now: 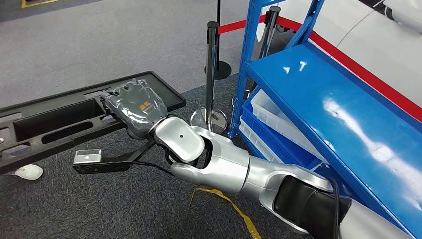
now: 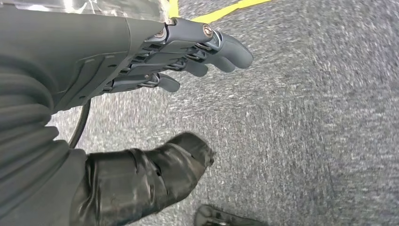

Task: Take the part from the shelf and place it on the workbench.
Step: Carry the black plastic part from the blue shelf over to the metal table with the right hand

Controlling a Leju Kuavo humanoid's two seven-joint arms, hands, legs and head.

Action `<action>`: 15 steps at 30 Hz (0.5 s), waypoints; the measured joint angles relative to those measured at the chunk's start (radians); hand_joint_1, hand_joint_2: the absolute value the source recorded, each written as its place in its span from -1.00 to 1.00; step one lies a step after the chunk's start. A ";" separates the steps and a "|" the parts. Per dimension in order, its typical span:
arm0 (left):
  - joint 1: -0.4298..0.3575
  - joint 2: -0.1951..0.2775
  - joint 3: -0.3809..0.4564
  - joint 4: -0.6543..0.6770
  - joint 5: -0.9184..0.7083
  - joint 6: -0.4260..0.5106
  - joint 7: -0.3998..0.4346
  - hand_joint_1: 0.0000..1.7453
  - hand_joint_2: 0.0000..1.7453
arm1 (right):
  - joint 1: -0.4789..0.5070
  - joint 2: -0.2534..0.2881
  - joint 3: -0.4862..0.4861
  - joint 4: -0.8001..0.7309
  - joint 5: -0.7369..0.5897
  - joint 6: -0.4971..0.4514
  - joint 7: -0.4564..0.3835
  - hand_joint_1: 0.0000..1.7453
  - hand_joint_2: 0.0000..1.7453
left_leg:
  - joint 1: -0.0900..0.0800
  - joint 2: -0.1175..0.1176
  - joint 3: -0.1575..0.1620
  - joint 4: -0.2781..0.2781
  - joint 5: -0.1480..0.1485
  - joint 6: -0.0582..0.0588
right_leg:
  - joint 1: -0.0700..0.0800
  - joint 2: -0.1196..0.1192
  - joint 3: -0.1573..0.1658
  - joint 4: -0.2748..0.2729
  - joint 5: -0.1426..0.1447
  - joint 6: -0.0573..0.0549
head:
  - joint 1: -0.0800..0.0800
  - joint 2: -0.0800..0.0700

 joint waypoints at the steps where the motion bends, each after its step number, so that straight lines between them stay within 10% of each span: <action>1: -0.001 0.000 0.000 0.000 0.000 -0.002 0.000 -1.00 1.00 | 0.002 0.000 0.000 0.000 0.000 0.000 0.000 1.00 1.00 | 0.002 0.007 -0.029 0.056 -0.020 -0.003 | 0.001 -0.013 0.000 0.001 -0.002 -0.001 | 0.000 0.000; 3: 0.000 0.000 0.000 0.000 0.001 -0.005 0.000 -1.00 1.00 | 0.006 0.000 0.000 0.001 0.000 0.000 0.000 1.00 1.00 | 0.005 0.013 -0.046 0.087 -0.015 -0.007 | 0.002 -0.038 0.001 0.004 -0.007 0.000 | 0.000 0.000; 6: 0.000 0.001 0.000 0.000 0.002 -0.008 -0.002 -1.00 1.00 | 0.006 0.000 0.000 0.000 0.001 0.000 0.000 1.00 1.00 | 0.001 0.054 0.044 -0.077 0.064 -0.004 | 0.005 -0.069 0.004 0.011 -0.018 0.008 | 0.000 0.000; 10: -0.003 0.001 0.000 0.000 0.002 -0.009 -0.004 -1.00 1.00 | 0.003 0.000 0.000 0.000 0.001 0.002 -0.001 1.00 1.00 | -0.011 0.065 0.083 -0.159 0.077 0.024 | 0.014 -0.103 0.012 0.012 -0.030 0.027 | 0.005 0.000; 15: -0.001 0.002 0.000 0.000 0.007 -0.017 -0.015 -1.00 1.00 | 0.007 -0.001 0.000 -0.001 -0.002 0.003 -0.002 1.00 1.00 | -0.007 0.030 0.096 -0.168 0.077 0.051 | 0.007 -0.020 -0.060 0.177 -0.122 0.045 | 0.008 0.000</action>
